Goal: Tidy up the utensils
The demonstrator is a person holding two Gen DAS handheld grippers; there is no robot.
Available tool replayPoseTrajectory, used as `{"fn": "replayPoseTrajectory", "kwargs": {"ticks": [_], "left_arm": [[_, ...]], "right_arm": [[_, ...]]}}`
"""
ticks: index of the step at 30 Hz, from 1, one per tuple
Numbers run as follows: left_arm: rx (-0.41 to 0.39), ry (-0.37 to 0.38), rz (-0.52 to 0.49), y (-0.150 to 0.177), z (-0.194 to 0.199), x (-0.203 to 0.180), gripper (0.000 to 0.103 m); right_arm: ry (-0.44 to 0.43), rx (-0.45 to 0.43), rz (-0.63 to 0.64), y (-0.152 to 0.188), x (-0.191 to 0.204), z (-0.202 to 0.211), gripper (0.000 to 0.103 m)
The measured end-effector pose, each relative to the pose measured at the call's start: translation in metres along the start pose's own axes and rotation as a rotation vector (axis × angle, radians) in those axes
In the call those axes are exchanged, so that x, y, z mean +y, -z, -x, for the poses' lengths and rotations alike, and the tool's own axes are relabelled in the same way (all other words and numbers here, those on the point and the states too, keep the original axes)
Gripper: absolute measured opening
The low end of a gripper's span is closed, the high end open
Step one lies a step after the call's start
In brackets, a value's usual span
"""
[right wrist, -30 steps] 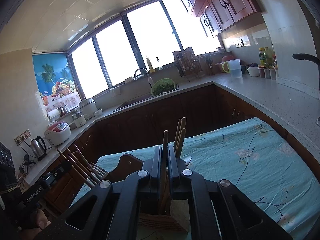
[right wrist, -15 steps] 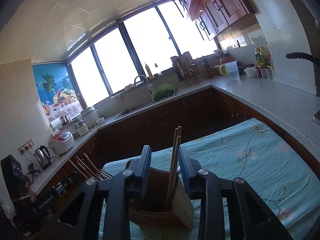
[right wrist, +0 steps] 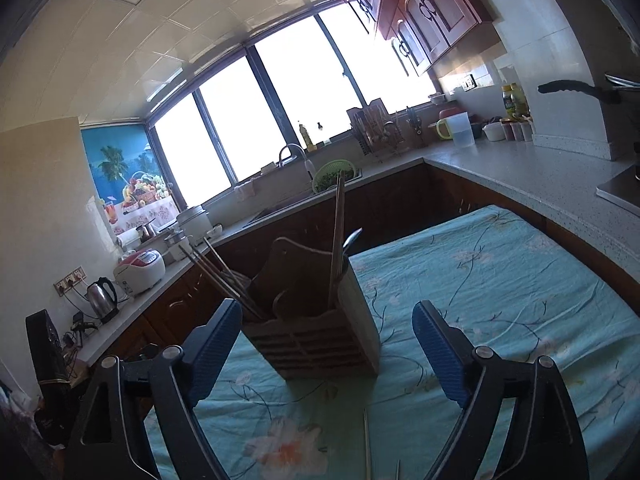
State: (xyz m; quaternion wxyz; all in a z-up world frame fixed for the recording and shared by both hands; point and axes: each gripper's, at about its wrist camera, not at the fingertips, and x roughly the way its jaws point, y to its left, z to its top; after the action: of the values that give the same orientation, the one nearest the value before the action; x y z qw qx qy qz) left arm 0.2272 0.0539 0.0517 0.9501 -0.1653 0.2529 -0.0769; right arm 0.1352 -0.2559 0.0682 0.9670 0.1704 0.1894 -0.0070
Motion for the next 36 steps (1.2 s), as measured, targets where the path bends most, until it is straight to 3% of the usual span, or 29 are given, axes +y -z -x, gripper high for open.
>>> {"fn": "replayPoseTrajectory", "kwargs": {"ticks": [9, 19, 23, 24, 25, 27, 30, 36], "left_arm": [[0.026, -0.033, -0.028, 0.038, 0.065, 0.005, 0.082], [0.035, -0.002, -0.049, 0.056, 0.111, 0.001, 0.082], [-0.011, 0.026, -0.067, 0.048, 0.139, -0.005, 0.082], [-0.035, 0.028, -0.071, 0.047, 0.146, -0.007, 0.085], [-0.061, 0.027, -0.077, 0.046, 0.155, -0.008, 0.093], [-0.117, 0.021, -0.096, 0.051, 0.17, -0.011, 0.102], [-0.171, -0.011, -0.139, 0.065, 0.187, -0.015, 0.102], [-0.193, -0.066, -0.211, 0.106, 0.199, -0.019, 0.102]], "right_arm": [[0.009, 0.034, 0.011, 0.05, -0.001, 0.048, 0.09], [0.004, 0.063, 0.039, 0.061, 0.008, 0.076, 0.092], [0.001, 0.002, 0.08, 0.041, 0.021, 0.099, 0.096], [0.002, -0.032, 0.095, 0.038, 0.026, 0.108, 0.098], [0.008, -0.073, 0.116, 0.034, 0.031, 0.117, 0.103], [0.02, -0.156, 0.166, 0.033, 0.039, 0.134, 0.103], [0.058, -0.23, 0.225, 0.045, 0.044, 0.145, 0.103], [0.119, -0.207, 0.314, 0.089, 0.04, 0.144, 0.103]]}}
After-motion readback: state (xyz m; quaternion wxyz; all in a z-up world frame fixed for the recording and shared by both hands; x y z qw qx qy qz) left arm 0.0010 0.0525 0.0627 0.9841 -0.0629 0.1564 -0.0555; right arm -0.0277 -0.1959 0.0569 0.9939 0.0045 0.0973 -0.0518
